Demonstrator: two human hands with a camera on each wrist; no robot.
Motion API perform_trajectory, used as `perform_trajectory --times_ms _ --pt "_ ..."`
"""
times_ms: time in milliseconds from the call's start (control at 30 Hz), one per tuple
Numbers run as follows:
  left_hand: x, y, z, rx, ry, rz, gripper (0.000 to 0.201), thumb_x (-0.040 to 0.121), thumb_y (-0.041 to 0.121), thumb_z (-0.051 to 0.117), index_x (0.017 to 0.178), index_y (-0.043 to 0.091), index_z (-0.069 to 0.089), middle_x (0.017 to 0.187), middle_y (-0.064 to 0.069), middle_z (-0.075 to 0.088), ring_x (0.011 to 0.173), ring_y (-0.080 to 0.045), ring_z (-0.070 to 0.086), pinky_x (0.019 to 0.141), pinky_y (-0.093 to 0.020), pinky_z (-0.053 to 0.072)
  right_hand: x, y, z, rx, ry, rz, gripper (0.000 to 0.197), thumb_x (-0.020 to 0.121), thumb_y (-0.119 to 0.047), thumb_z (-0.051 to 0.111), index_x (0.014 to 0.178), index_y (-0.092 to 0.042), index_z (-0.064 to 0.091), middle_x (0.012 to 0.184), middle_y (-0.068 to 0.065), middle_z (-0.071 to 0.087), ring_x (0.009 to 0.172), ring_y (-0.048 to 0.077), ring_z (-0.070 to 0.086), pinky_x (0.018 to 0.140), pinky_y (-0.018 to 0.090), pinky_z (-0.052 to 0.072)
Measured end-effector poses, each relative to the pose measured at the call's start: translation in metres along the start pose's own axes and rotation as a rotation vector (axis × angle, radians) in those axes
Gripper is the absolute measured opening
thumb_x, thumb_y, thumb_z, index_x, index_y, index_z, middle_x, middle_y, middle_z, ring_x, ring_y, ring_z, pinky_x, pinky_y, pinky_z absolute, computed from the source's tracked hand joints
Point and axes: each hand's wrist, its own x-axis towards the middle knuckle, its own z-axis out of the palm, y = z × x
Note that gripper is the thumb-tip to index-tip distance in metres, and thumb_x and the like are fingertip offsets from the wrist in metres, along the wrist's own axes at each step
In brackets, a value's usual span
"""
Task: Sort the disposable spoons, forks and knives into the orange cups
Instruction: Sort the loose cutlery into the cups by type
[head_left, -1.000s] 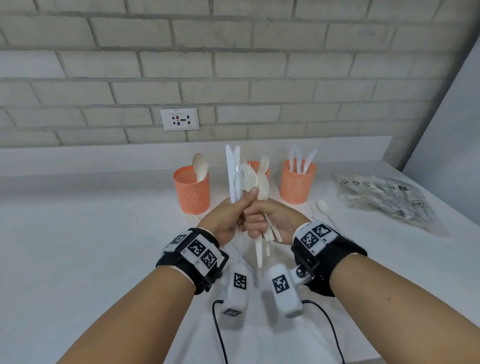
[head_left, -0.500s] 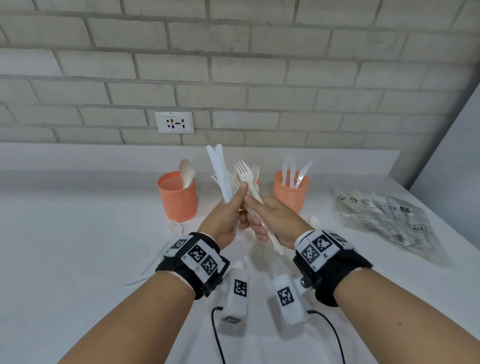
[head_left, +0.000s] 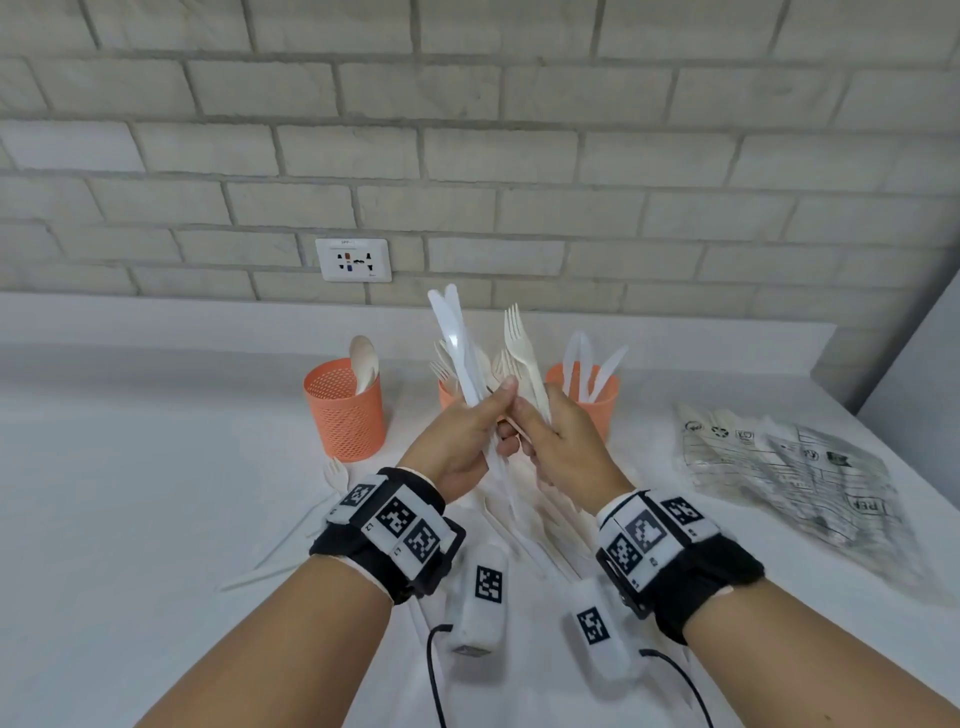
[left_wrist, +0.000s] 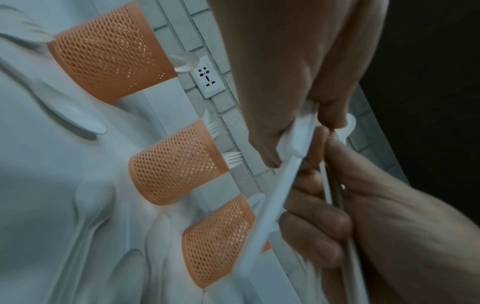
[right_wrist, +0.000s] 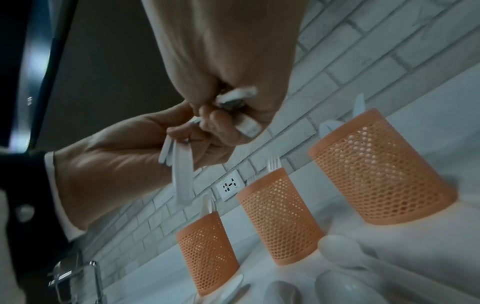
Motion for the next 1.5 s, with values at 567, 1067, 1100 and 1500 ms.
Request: perform_trajectory --times_ms 567,1067,1100,1500 --pt "0.005 -0.009 0.003 -0.037 0.165 -0.073 0.027 0.1 0.02 0.042 0.095 0.002 0.06 0.074 -0.013 0.062 0.061 -0.024 0.06 0.065 -0.036 0.05 0.013 0.005 -0.003 -0.309 -0.093 0.096 0.032 0.102 -0.026 0.03 0.109 -0.005 0.053 0.09 0.013 0.063 0.072 0.025 0.062 0.065 0.038 0.055" --pt "0.002 -0.006 0.004 -0.054 0.232 -0.043 0.048 0.091 0.04 0.054 0.116 -0.001 0.058 0.098 -0.014 0.068 0.088 -0.019 0.068 0.071 -0.021 0.057 0.01 0.002 0.035 -0.404 0.057 -0.037 0.035 0.1 -0.027 0.026 0.121 -0.008 0.047 0.111 0.008 0.05 0.102 0.022 0.054 0.095 0.041 0.045" --pt "0.004 -0.005 0.004 -0.063 0.257 -0.053 0.046 0.091 0.038 0.056 0.115 -0.001 0.059 0.097 -0.015 0.068 0.086 -0.018 0.068 0.07 -0.021 0.057 0.009 0.005 0.037 -0.391 0.051 -0.089 0.034 0.099 -0.019 0.029 0.123 -0.004 0.047 0.11 0.008 0.045 0.104 0.022 0.049 0.098 0.038 0.042" --pt "0.016 0.002 0.001 -0.192 0.408 0.017 0.018 0.094 0.005 0.037 0.103 0.0 0.052 0.083 -0.013 0.061 0.071 -0.02 0.061 0.057 -0.025 0.052 0.003 0.019 0.019 -0.428 0.131 -0.298 0.022 0.088 -0.003 0.054 0.109 -0.007 0.056 0.112 0.003 0.047 0.103 0.01 0.043 0.089 0.001 0.029"
